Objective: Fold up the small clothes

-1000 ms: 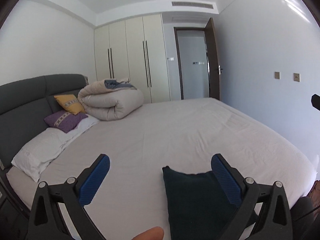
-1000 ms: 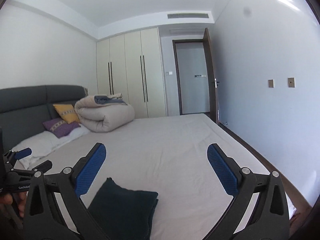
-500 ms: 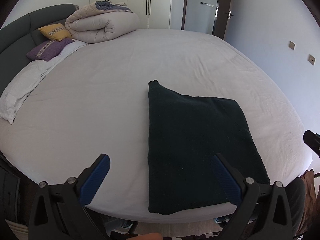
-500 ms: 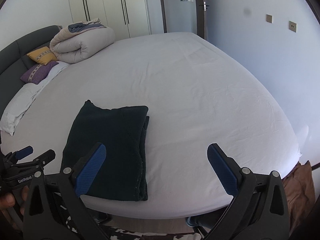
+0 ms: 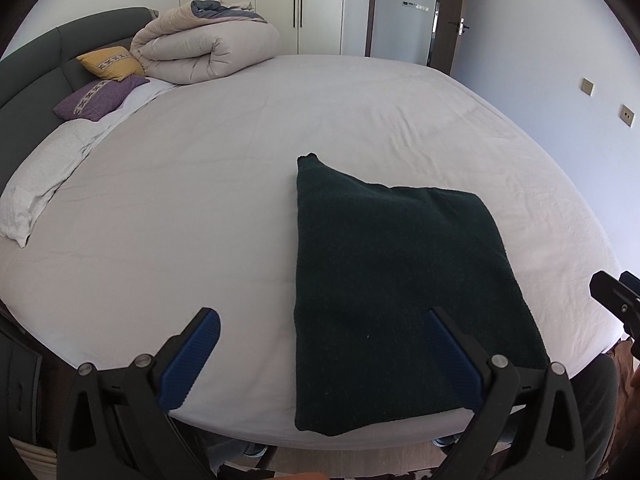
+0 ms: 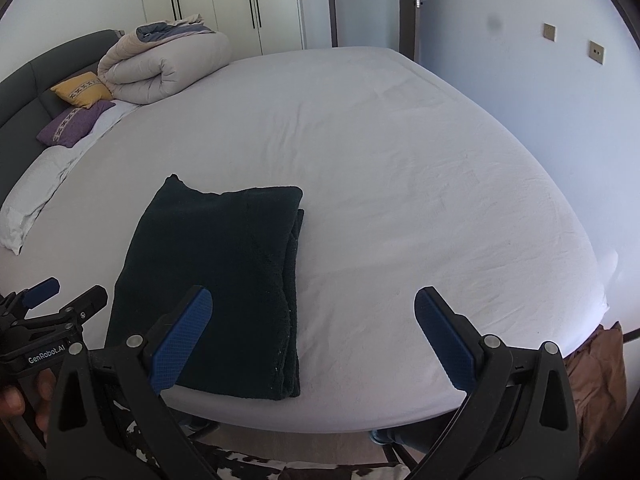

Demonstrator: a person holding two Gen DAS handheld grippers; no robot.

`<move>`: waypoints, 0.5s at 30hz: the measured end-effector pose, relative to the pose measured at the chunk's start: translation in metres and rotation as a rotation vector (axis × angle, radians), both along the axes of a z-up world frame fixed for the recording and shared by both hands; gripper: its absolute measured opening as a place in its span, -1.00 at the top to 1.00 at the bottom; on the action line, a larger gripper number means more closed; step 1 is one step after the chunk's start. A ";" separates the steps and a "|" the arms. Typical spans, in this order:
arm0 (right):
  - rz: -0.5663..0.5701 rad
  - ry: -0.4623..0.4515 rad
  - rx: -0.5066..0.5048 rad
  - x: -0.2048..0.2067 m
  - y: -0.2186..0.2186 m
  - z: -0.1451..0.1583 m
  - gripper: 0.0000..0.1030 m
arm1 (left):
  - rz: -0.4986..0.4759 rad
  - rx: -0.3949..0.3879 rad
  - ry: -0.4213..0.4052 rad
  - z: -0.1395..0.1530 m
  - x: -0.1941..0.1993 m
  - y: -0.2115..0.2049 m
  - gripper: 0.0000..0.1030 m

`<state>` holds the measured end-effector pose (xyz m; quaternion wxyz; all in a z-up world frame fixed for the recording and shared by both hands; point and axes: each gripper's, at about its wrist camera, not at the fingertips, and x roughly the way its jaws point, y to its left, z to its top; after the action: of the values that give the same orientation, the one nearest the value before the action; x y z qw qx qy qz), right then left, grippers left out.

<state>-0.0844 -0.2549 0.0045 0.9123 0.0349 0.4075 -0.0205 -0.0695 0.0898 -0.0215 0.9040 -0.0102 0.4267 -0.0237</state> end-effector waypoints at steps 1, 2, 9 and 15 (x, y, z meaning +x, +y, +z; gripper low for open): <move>0.002 -0.001 -0.004 -0.003 0.000 0.003 -1.00 | 0.001 0.000 0.003 -0.001 0.000 0.000 -1.00; 0.003 -0.002 -0.008 -0.004 0.001 0.003 -1.00 | 0.000 -0.001 0.006 -0.001 0.001 0.000 -1.00; 0.003 0.014 -0.009 -0.004 0.004 0.000 -1.00 | 0.003 0.001 0.022 -0.004 0.003 0.000 -1.00; 0.006 0.018 -0.016 -0.001 0.007 -0.001 -1.00 | 0.004 0.002 0.029 -0.006 0.002 0.000 -1.00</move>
<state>-0.0856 -0.2478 0.0034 0.9089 0.0263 0.4157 -0.0211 -0.0672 0.0898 -0.0274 0.8979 -0.0103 0.4396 -0.0213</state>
